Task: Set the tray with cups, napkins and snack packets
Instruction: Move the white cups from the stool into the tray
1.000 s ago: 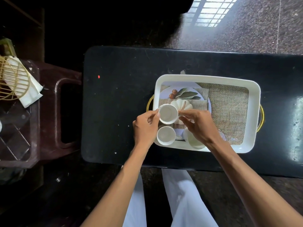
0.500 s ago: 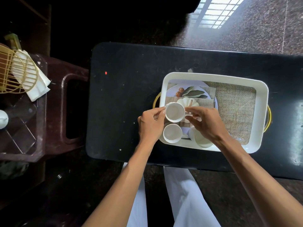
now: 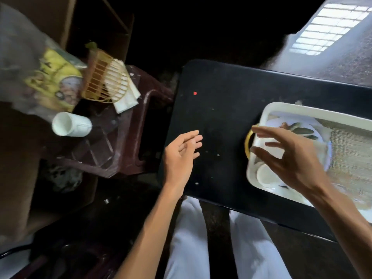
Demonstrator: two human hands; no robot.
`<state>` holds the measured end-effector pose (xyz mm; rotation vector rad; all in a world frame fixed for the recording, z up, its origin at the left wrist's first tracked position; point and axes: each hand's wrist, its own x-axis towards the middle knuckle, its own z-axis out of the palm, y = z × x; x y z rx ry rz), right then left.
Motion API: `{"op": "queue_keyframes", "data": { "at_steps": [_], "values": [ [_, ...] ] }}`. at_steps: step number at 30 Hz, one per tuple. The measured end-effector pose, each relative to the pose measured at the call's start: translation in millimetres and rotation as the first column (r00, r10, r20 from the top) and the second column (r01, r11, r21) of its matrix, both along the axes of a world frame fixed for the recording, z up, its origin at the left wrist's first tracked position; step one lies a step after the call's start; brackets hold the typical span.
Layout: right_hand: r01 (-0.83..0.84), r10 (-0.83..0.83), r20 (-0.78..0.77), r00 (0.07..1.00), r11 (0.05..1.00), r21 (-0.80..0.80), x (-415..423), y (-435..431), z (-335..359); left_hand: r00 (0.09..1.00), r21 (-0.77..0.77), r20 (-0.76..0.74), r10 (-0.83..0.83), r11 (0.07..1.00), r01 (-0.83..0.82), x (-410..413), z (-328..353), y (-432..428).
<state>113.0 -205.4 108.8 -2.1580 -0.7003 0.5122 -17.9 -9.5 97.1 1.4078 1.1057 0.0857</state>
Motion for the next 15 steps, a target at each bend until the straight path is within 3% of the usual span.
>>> {"op": "queue_keyframes", "data": {
  "at_steps": [4,8,15],
  "values": [
    [-0.059,0.063,-0.069,0.996,0.997,0.060,-26.5,66.9,4.8,0.998,0.119,0.049,0.047,0.991,-0.053,-42.5,18.9,51.8],
    [-0.111,0.127,-0.135,0.983,0.987,0.120,-59.4,142.8,3.9,0.972,0.244,0.109,0.207,0.943,-0.228,-92.1,29.8,114.9],
    [-0.289,0.317,-0.143,0.937,0.939,0.189,-116.6,276.1,-12.5,0.831,0.294,0.127,0.541,0.780,-0.553,-158.6,17.5,229.0]
  ]
}}
